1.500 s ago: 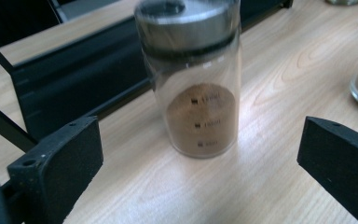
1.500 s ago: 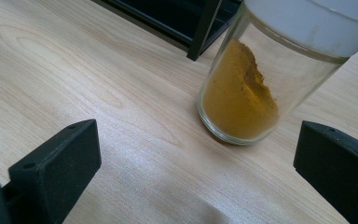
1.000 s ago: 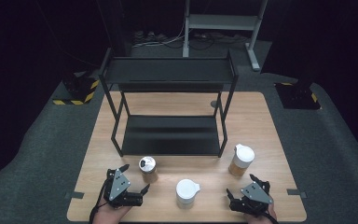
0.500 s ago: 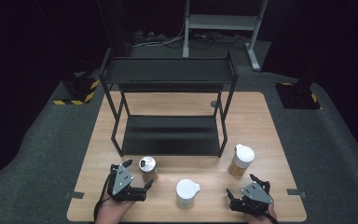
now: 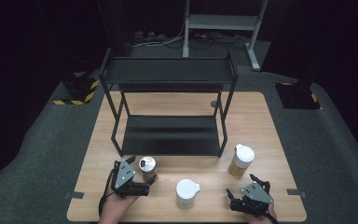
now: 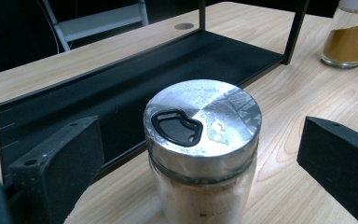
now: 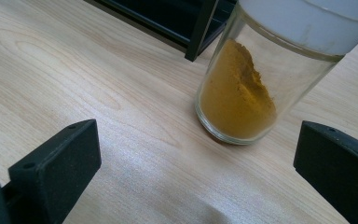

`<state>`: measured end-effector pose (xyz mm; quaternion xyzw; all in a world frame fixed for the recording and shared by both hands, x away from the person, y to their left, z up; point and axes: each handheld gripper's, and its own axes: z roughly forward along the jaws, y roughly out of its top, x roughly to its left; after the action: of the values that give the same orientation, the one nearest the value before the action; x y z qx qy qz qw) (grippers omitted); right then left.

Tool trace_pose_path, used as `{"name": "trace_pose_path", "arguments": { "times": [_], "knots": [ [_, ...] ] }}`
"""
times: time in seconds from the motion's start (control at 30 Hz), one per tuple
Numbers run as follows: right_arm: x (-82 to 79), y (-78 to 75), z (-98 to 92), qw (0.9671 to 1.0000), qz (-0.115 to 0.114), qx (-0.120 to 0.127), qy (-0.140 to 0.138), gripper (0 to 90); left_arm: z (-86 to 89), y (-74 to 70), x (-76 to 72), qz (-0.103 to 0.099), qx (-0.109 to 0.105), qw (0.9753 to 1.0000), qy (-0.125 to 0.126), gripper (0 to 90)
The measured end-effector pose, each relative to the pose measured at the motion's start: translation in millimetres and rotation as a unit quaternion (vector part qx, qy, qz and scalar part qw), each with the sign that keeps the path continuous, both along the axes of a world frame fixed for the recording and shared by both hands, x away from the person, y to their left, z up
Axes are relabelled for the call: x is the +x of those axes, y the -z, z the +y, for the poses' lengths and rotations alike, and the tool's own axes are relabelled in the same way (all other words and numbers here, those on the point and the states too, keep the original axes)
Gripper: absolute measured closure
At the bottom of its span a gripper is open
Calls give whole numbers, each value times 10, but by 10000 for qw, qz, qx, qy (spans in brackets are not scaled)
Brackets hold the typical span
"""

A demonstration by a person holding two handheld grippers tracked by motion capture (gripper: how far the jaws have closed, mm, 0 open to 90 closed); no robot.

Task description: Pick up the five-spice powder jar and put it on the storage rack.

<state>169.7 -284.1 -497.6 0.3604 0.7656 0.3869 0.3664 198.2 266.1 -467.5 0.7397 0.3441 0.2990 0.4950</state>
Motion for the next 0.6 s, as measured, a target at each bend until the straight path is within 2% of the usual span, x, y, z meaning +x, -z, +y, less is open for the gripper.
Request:
{"name": "trace_pose_path", "arguments": {
  "times": [0.13,0.43,0.47,0.6],
  "knots": [
    [2,0,-4,10000,3,11,-2,0,1,22,38,31,-76,10000,5,33],
    [4,-1,-8,10000,9,21,-7,0,-23,51,62,19,-139,9999,-49,152],
    [4,-1,-10,10000,11,24,-8,0,-7,64,76,38,-211,9998,-23,163],
    [4,-1,-13,10000,9,29,-14,0,6,78,88,43,-262,9996,-4,221]
  ]
}}
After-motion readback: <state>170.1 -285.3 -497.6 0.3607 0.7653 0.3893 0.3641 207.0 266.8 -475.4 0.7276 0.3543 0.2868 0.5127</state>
